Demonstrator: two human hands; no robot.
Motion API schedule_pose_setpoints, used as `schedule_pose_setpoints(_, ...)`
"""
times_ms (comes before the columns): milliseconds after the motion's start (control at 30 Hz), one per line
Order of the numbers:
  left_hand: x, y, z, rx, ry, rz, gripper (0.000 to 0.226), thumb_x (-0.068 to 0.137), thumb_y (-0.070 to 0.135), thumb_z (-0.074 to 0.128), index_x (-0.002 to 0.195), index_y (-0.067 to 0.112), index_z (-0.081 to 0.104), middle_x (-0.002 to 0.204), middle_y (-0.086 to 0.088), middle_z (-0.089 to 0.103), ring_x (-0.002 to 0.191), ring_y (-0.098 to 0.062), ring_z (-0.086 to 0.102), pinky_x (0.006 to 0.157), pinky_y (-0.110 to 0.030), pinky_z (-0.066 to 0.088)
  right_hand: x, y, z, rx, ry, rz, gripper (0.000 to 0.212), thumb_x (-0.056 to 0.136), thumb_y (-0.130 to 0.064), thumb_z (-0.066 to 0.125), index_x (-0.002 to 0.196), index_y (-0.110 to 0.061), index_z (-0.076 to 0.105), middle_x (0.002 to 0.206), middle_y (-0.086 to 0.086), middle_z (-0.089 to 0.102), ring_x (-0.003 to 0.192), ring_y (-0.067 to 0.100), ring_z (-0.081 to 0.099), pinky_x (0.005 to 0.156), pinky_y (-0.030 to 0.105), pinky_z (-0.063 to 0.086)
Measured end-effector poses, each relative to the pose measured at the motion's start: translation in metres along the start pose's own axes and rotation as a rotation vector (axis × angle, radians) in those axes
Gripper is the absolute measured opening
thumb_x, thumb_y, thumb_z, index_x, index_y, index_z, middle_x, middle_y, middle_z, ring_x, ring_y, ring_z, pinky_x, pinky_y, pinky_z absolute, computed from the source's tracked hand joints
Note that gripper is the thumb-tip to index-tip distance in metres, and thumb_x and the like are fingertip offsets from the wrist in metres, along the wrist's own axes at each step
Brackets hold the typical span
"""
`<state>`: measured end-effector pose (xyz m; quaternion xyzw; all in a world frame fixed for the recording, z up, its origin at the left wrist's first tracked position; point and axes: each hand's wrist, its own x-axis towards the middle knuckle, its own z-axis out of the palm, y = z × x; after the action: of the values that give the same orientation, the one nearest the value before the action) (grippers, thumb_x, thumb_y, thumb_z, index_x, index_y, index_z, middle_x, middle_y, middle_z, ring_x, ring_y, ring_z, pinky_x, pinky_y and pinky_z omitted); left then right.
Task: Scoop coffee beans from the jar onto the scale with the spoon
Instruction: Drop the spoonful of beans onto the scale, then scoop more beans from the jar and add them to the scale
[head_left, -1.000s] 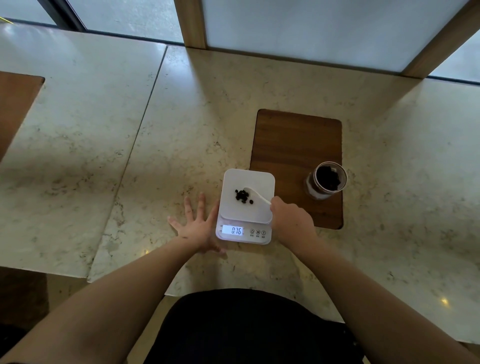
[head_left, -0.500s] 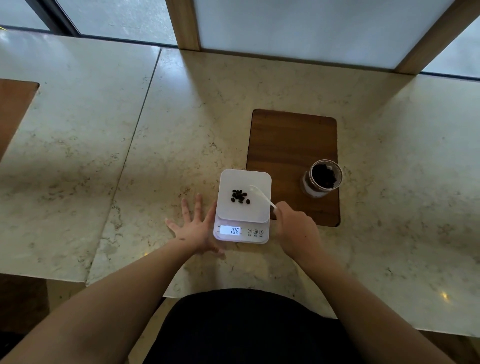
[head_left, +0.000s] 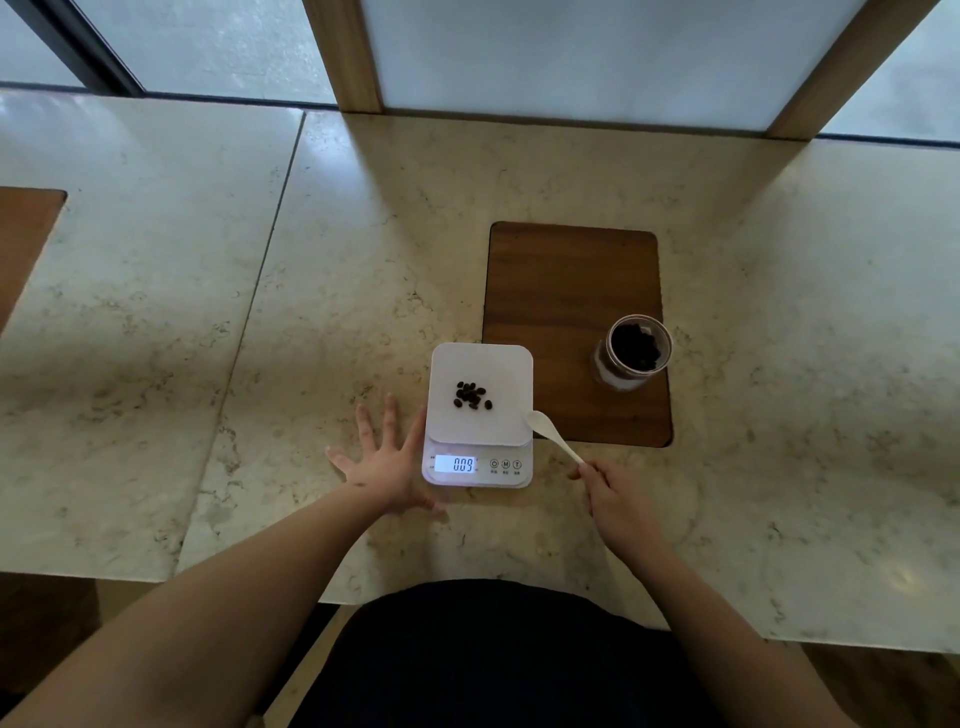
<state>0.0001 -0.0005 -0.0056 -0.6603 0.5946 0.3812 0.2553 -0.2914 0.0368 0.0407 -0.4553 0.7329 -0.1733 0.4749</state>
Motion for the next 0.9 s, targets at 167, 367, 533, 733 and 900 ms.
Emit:
schedule_pose_setpoints(167, -0.002, 0.001, -0.003, 0.029, -0.021, -0.023, 0.156, 0.046, 0.091, 0.073, 0.136, 0.053, -0.048, 0.139, 0.003, -0.067, 0.127, -0.039, -0.060, 0.101, -0.090, -0.008, 0.006, -0.005, -0.010, -0.012, 0.054, -0.014, 0.030, 0.101, -0.026, 0.041, 0.084, -0.022, 0.065, 0.060, -0.003, 0.053, 0.049, 0.007, 0.044, 0.048, 0.025, 0.034)
schedule_pose_setpoints(367, -0.001, 0.007, -0.005, 0.062, -0.073, -0.058, 0.156, 0.049, 0.095, 0.069, 0.139, 0.044, -0.048, 0.138, -0.002, -0.067, 0.125, -0.043, -0.060, 0.102, -0.090, -0.005, 0.016, -0.027, -0.051, -0.074, 0.231, -0.154, 0.029, 0.100, -0.021, 0.041, 0.082, -0.020, 0.064, 0.063, -0.003, 0.058, 0.050, 0.005, 0.048, 0.045, 0.020, 0.034)
schedule_pose_setpoints(533, -0.005, 0.007, -0.003, 0.058, -0.066, -0.042, 0.154, 0.052, 0.094, 0.068, 0.140, 0.043, -0.048, 0.140, -0.004, -0.066, 0.126, -0.043, -0.059, 0.104, -0.090, -0.002, 0.040, -0.048, -0.098, -0.307, 0.360, -0.207, 0.026, 0.098, -0.017, 0.043, 0.085, -0.010, 0.065, 0.065, 0.002, 0.058, 0.062, 0.023, 0.055, 0.054, 0.034, 0.037)
schedule_pose_setpoints(733, -0.007, 0.009, -0.005, 0.059, -0.057, -0.053, 0.153, 0.053, 0.091, 0.071, 0.143, 0.044, -0.044, 0.145, -0.004, -0.062, 0.130, -0.043, -0.056, 0.105, -0.089, -0.002, 0.067, -0.058, -0.128, -0.765, 0.338, -0.183, 0.027, 0.097, -0.020, 0.042, 0.074, -0.012, 0.054, 0.066, 0.007, 0.057, 0.055, 0.024, 0.052, 0.048, 0.030, 0.033)
schedule_pose_setpoints(900, -0.007, 0.010, -0.005, 0.066, -0.066, -0.047, 0.153, 0.056, 0.088, 0.073, 0.143, 0.044, -0.044, 0.141, -0.004, -0.064, 0.127, -0.042, -0.058, 0.104, -0.090, -0.003, 0.075, -0.070, -0.131, -0.920, 0.278, -0.175, 0.035, 0.090, -0.013, 0.046, 0.061, -0.026, 0.031, 0.058, -0.005, 0.040, 0.047, 0.010, 0.037, 0.042, 0.024, 0.022)
